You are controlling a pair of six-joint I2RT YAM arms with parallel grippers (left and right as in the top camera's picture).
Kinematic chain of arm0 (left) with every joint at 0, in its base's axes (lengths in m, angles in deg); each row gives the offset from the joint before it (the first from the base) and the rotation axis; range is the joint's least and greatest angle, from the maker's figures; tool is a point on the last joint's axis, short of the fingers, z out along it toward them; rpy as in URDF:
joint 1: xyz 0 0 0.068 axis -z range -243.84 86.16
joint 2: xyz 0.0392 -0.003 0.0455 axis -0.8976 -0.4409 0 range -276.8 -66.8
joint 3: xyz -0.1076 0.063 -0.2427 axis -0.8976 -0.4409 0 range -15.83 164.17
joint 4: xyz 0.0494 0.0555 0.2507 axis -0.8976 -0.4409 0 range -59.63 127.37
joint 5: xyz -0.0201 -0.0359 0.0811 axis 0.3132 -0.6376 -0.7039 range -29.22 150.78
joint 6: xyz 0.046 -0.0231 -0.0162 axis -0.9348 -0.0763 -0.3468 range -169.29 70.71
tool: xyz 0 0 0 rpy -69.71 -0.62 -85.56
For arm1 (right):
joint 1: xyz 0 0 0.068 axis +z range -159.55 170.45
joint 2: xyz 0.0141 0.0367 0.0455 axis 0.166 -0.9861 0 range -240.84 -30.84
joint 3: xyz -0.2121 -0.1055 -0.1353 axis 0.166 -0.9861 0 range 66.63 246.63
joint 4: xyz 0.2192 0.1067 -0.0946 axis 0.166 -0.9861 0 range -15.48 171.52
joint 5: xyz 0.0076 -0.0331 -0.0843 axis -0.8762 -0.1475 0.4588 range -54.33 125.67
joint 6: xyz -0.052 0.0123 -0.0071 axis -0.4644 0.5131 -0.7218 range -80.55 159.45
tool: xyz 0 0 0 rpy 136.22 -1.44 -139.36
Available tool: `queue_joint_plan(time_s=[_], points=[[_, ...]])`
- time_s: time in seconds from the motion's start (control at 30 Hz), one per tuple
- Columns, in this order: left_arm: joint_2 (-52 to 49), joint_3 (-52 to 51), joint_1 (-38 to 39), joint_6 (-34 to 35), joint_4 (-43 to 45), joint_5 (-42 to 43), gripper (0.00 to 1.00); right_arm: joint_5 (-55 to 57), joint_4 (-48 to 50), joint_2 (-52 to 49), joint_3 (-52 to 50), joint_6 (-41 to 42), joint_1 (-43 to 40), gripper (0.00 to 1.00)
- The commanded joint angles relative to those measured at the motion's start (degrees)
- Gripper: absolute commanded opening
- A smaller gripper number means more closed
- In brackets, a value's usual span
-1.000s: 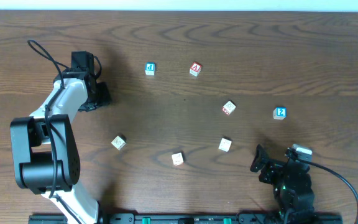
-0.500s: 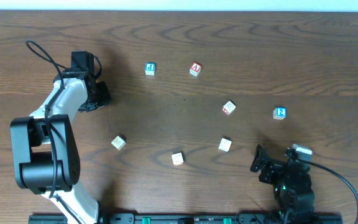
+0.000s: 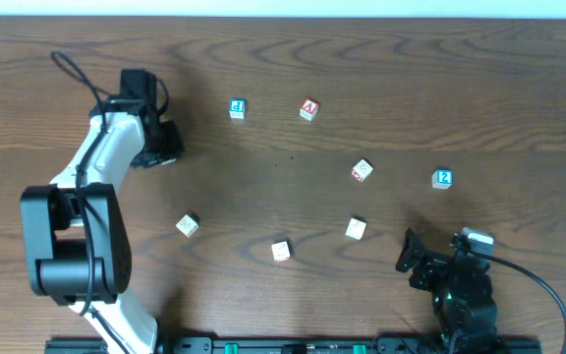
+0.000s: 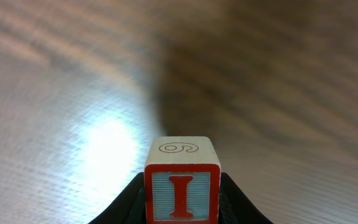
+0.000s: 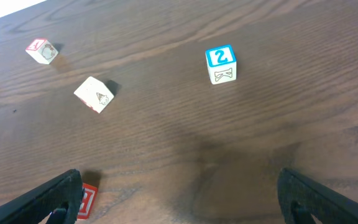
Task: Spell out Ai2
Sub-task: 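Carry the 'I' block right and lower it onto the table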
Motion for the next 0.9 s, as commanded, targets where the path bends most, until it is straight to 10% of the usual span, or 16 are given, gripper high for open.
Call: queue_joint_plan(time_s=[0.0,0.33,0.87], points=[[-0.7,3.15,3.8,-2.29,-0.35,-1.81,0.06,0.02,-0.04,0.26,-0.11,1.01,-0.28,0.99],[-0.72,7.93,21.86,-6.78,0.46,-3.1,0.05,0.02,-0.04,0.26,-0.11,1.01,-0.28,0.99],[-0.7,8.37,26.38,0.04,-1.55,0.07,0.06,0.02,-0.04,0.26,-0.11,1.01,-0.28,0.99]])
